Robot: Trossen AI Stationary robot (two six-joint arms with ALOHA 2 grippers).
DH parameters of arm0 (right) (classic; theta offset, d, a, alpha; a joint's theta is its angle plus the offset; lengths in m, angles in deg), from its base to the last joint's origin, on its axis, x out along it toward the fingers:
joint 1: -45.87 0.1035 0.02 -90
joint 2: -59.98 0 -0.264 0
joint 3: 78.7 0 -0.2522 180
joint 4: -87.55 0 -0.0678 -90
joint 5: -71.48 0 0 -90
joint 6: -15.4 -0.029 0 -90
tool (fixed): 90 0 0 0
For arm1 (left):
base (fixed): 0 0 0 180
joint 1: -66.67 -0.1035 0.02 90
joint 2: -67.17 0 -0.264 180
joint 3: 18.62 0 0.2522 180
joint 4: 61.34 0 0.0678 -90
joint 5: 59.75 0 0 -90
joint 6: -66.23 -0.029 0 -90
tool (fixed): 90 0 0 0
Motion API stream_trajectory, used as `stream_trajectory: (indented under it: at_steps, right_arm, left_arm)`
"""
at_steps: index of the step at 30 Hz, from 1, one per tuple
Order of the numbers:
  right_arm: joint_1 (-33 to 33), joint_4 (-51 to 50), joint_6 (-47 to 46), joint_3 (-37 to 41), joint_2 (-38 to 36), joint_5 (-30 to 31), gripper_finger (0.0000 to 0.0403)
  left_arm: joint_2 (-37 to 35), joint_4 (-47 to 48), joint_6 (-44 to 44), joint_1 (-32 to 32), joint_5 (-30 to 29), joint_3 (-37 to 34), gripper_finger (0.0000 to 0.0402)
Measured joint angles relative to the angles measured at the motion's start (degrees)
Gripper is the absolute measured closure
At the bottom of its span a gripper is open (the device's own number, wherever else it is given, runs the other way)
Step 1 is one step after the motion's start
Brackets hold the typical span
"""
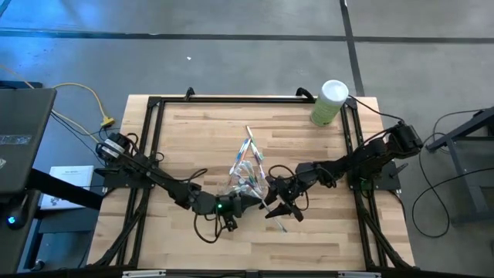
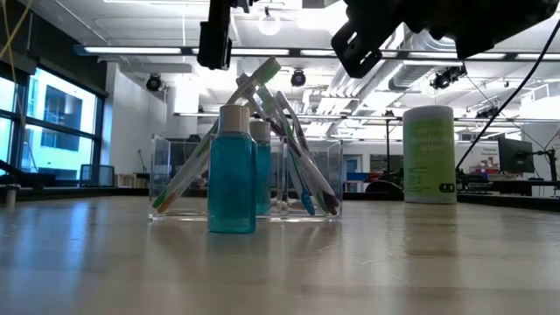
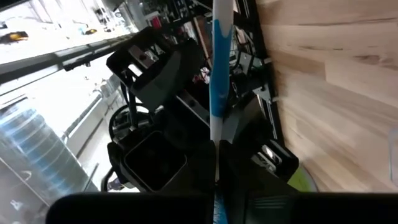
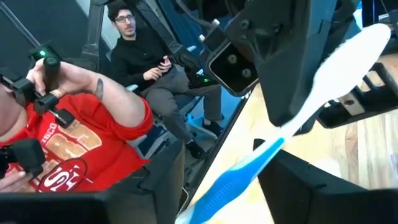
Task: Pick & Place toothbrushing station
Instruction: Put the blue toothbrush into the transparent organizer
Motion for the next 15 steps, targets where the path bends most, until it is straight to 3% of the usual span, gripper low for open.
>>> stream_trajectory:
  at_steps: [9, 15]
  right_arm:
    - [-1.2, -2.0, 1.3, 0.0, 0.0, 0.8, 0.0383]
    - [-1.4, -3.0, 1.7, 0.0, 0.0, 1.3, 0.0389]
  left_arm:
    - [0.0, -0.4, 1.5, 0.2, -1.7, 0.1, 0.04]
    - [0.0, 3.6, 4.9, -0.1, -2.7, 0.1, 0.0379]
